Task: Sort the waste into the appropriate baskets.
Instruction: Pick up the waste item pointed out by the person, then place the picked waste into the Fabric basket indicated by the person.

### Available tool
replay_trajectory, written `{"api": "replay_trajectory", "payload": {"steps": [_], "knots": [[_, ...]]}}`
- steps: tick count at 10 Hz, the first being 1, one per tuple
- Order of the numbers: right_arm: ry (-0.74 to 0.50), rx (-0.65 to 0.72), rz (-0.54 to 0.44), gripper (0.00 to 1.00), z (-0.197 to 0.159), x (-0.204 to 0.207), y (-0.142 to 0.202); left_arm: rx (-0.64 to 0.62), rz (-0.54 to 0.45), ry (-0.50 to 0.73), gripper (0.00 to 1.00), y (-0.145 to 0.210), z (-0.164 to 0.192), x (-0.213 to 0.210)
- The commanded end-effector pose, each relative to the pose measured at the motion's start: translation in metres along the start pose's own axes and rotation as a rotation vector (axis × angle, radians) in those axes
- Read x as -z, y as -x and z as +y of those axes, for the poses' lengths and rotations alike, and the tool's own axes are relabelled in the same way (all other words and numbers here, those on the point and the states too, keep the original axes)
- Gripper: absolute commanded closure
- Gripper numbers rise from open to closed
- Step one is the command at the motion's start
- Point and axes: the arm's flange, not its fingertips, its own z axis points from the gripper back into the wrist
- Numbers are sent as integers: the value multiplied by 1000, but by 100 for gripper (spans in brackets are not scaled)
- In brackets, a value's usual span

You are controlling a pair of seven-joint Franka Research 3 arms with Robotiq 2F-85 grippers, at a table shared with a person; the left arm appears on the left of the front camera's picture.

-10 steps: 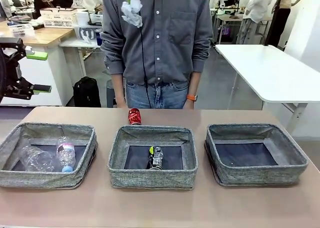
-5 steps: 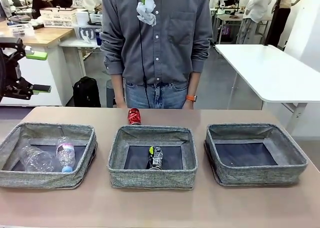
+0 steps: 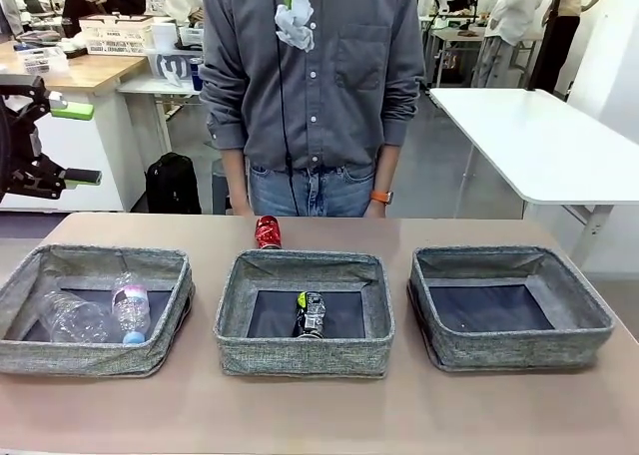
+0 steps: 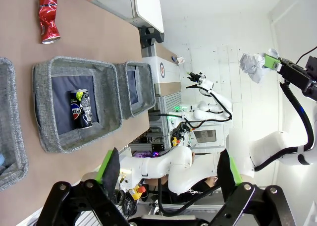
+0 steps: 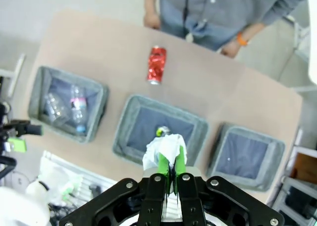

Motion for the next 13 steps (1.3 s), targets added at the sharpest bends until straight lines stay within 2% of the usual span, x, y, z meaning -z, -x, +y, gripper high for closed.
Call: {"api": "replay_trajectory", "payload": {"steps": [1,13], "knots": [[-3,23,0,95,0,-1,1,-6,9,2,0,1,-3,-1],[-3,23,0,95,0,-1,1,-6,9,2,0,1,-3,-1]]}}
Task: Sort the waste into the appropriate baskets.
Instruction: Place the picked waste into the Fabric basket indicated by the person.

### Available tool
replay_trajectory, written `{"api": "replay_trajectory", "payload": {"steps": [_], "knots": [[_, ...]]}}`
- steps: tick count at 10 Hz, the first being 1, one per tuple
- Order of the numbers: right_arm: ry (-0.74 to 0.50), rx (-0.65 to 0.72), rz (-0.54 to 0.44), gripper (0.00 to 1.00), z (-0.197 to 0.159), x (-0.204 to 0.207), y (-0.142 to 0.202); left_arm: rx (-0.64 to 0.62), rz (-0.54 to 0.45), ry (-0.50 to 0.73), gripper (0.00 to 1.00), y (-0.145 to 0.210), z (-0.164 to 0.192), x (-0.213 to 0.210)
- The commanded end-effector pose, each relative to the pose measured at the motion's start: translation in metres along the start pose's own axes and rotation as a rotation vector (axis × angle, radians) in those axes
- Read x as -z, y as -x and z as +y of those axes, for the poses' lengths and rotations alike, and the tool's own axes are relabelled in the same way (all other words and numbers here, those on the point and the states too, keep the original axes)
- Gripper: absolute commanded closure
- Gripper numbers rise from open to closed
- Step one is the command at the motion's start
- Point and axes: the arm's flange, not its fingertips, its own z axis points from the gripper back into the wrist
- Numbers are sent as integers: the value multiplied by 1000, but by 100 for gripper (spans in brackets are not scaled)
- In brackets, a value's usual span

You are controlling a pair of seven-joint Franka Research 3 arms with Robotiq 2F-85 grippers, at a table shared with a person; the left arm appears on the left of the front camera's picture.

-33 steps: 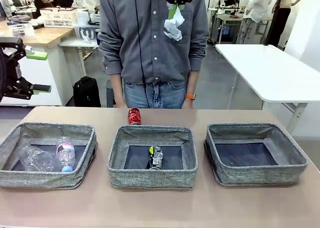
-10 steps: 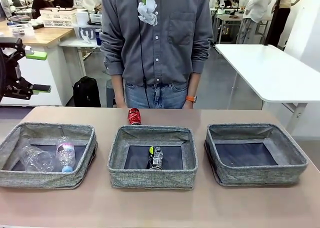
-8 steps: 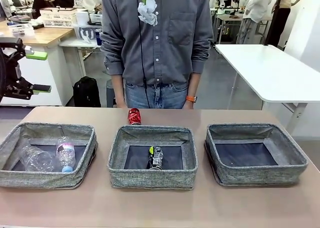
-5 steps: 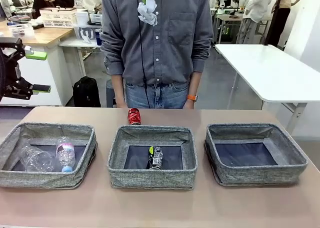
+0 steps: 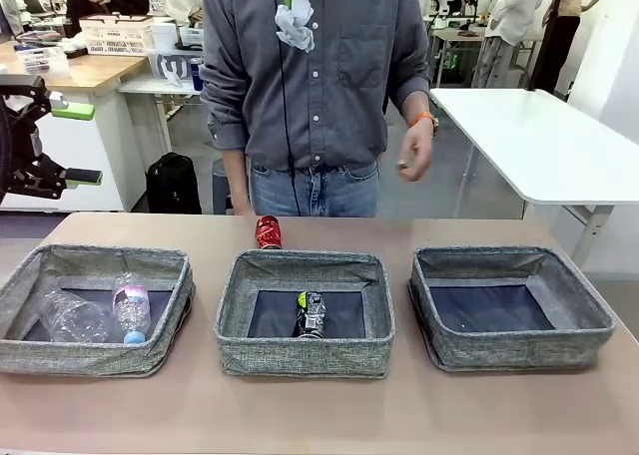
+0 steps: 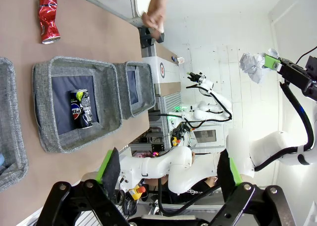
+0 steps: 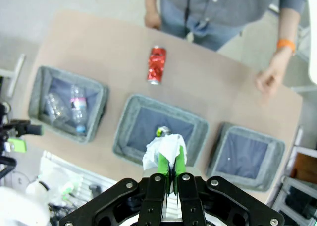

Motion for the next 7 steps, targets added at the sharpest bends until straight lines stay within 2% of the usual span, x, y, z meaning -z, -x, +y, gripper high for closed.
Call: {"api": "replay_trajectory", "payload": {"steps": [1,7], "knots": [[-3,23,0,95,0,-1,1,-6,9,2,0,1,-3,-1],[-3,23,0,95,0,-1,1,-6,9,2,0,1,-3,-1]]}}
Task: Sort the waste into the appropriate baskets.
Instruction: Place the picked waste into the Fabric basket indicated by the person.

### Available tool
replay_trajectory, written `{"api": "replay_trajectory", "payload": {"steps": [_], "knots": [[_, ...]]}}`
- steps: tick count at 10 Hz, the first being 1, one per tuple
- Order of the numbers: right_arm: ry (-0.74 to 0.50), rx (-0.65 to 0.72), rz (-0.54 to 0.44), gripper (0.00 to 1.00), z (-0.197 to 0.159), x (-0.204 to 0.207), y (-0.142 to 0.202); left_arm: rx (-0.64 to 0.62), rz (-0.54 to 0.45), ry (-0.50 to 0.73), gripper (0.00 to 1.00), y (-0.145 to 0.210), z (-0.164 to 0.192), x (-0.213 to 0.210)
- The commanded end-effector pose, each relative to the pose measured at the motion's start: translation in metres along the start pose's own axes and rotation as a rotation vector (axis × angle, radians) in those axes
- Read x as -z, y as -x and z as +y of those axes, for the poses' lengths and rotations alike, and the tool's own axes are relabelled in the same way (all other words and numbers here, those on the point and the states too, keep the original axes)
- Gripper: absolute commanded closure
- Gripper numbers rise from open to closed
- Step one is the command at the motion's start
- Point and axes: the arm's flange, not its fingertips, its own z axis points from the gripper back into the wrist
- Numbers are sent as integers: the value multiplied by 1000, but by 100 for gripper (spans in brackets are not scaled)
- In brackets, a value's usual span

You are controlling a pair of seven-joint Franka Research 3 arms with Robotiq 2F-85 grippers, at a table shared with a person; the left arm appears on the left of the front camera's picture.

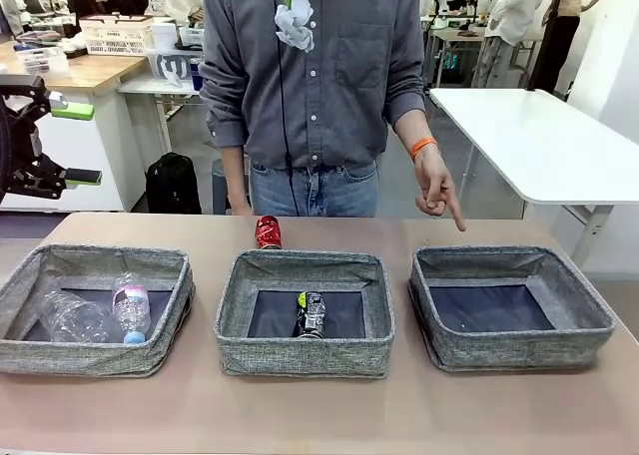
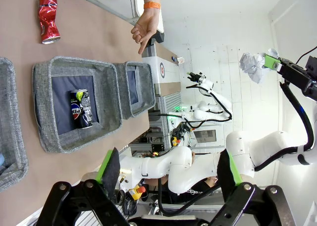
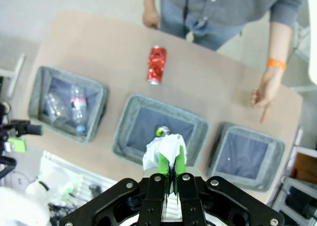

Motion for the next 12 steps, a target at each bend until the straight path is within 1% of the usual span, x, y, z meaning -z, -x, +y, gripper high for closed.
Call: {"api": "replay_trajectory", "payload": {"steps": [1,2,3,4,5,6,7,8,9,10,11,12], "knots": [[0,0,0,95,0,0,0,-6,9,2,0,1,-3,-1],[-28,-214,-131,95,-7,10,19,-6,9,2,0,1,-3,-1],[4,-288,-106,95,-19,35,38,-6,9,2,0,1,-3,-1],[6,-312,-80,95,-38,61,65,-6,9,2,0,1,-3,-1],[9,-318,-57,95,-62,87,97,-6,9,2,0,1,-3,-1],[-56,-338,2,95,-88,118,133,-6,9,2,0,1,-3,-1],[-122,-255,75,95,-109,143,158,-6,9,2,0,1,-3,-1],[-111,-170,150,95,-128,175,179,-6,9,2,0,1,-3,-1],[-157,-104,201,95,-145,209,199,-6,9,2,0,1,-3,-1],[-128,-51,103,95,-160,240,219,-6,9,2,0,1,-3,-1],[-183,-82,-26,95,-168,256,235,-6,9,2,0,1,-3,-1],[-186,-97,-44,95,-176,266,248,-6,9,2,0,1,-3,-1]]}}
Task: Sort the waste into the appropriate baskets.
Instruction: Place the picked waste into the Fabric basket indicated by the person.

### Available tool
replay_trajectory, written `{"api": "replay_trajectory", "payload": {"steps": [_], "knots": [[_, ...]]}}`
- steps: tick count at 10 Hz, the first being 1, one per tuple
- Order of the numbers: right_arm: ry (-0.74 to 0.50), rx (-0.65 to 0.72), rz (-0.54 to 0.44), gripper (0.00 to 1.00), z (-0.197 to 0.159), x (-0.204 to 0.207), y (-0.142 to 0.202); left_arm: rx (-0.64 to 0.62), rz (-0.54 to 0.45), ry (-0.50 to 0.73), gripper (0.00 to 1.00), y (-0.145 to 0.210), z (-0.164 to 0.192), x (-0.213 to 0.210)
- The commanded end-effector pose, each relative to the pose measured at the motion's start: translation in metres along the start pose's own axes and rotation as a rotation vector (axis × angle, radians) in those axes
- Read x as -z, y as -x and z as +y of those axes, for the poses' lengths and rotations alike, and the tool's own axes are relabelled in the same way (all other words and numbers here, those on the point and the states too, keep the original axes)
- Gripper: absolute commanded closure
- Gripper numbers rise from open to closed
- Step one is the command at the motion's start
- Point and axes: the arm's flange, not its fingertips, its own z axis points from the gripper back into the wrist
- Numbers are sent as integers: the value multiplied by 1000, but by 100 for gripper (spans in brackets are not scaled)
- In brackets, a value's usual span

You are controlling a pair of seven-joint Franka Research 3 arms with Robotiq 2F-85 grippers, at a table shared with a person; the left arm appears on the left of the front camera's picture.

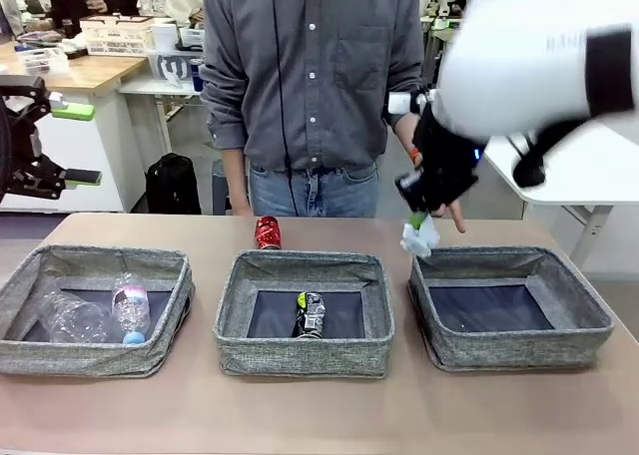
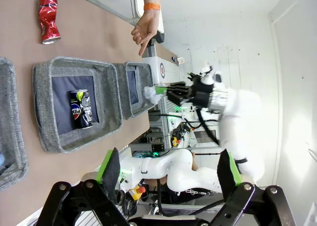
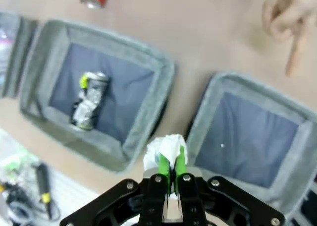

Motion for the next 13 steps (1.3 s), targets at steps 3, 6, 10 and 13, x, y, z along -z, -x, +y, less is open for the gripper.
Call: {"api": "replay_trajectory", "payload": {"steps": [3,6,10,13], "knots": [[105,-27,16,95,-20,28,57,-6,10,2,0,1,-3,-1],[148,7,37,95,-32,25,57,-6,10,2,0,1,-3,-1],[165,53,45,95,-40,24,56,-6,10,2,0,1,-3,-1],[134,91,1,39,-43,25,56,-6,10,2,0,1,-3,-1]]}}
